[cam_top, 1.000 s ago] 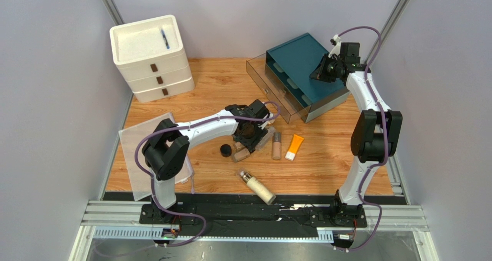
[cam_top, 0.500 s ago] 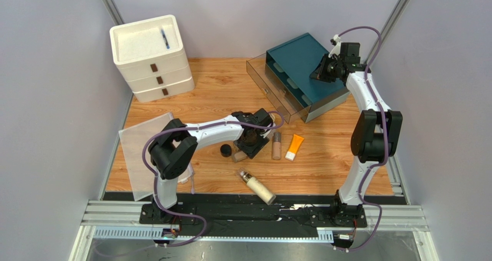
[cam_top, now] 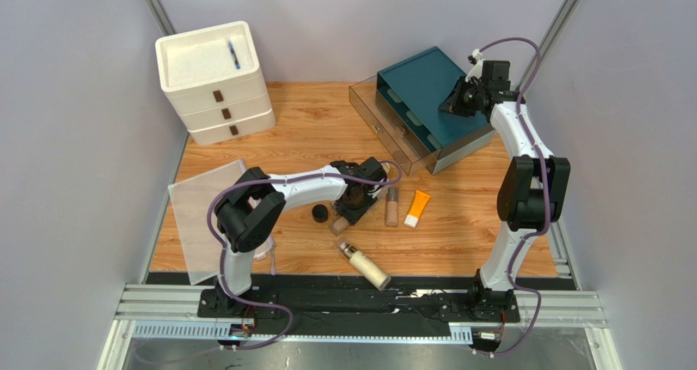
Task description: Organize the makeup
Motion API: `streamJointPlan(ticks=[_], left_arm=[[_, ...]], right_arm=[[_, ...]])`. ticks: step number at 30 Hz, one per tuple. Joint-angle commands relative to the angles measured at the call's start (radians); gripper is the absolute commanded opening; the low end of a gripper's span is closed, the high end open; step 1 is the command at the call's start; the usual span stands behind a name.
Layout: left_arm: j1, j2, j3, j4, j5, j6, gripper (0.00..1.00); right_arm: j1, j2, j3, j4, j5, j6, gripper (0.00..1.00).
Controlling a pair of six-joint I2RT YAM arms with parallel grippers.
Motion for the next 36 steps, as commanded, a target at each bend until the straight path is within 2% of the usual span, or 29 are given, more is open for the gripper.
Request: streamJointPlan(ticks=[1, 3, 8, 13, 16, 17, 23, 25, 28, 31, 36], left_arm=[[-0.003, 0.038, -0.008, 0.027, 0.005, -0.019, 0.08], [-0.003, 0.032, -0.01, 0.031, 0.006, -0.02, 0.0], [-0.003, -0.068, -0.019, 0.014, -0.016, -0.042, 0.0], [-0.003, -0.246, -0.01, 0.006, -0.077, -0.085, 0.0], [-0.003, -0.268, 0.074, -0.025, -0.09, -0.093, 0.0], [-0.003, -0.264, 0.146, -0.035, -0.087, -0.093, 0.0], [-0.003, -0.171, 0.482, -0.052, -0.025, -0.102, 0.0], [-0.002, -0.104, 0.574, -0.051, -0.005, -0.109, 0.0], [0.01, 0.021, 0.832, -0.072, 0.028, -0.131, 0.0], [0.041, 0.131, 0.979, -0.074, 0.084, -0.197, 0.0], [0.133, 0.212, 0.98, 0.064, 0.24, -0.384, 0.0]], right_arm=[[0.009, 0.089, -0.08, -0.263, 0.069, -0.031, 0.02], [0.009, 0.087, -0.08, -0.263, 0.068, -0.031, 0.02], [0.009, 0.09, -0.077, -0.262, 0.064, -0.026, 0.02], [0.01, 0.099, -0.058, -0.262, 0.066, -0.025, 0.02], [0.01, 0.106, -0.043, -0.26, 0.06, -0.019, 0.01], [0.01, 0.107, -0.038, -0.259, 0.058, -0.017, 0.01], [0.009, 0.115, -0.009, -0.271, 0.058, -0.02, 0.0], [0.01, 0.116, -0.008, -0.273, 0.055, -0.019, 0.0], [0.012, 0.118, -0.011, -0.271, 0.054, -0.016, 0.0], [0.013, 0.121, -0.012, -0.269, 0.049, -0.017, 0.0], [0.013, 0.119, -0.011, -0.276, 0.055, -0.026, 0.0]])
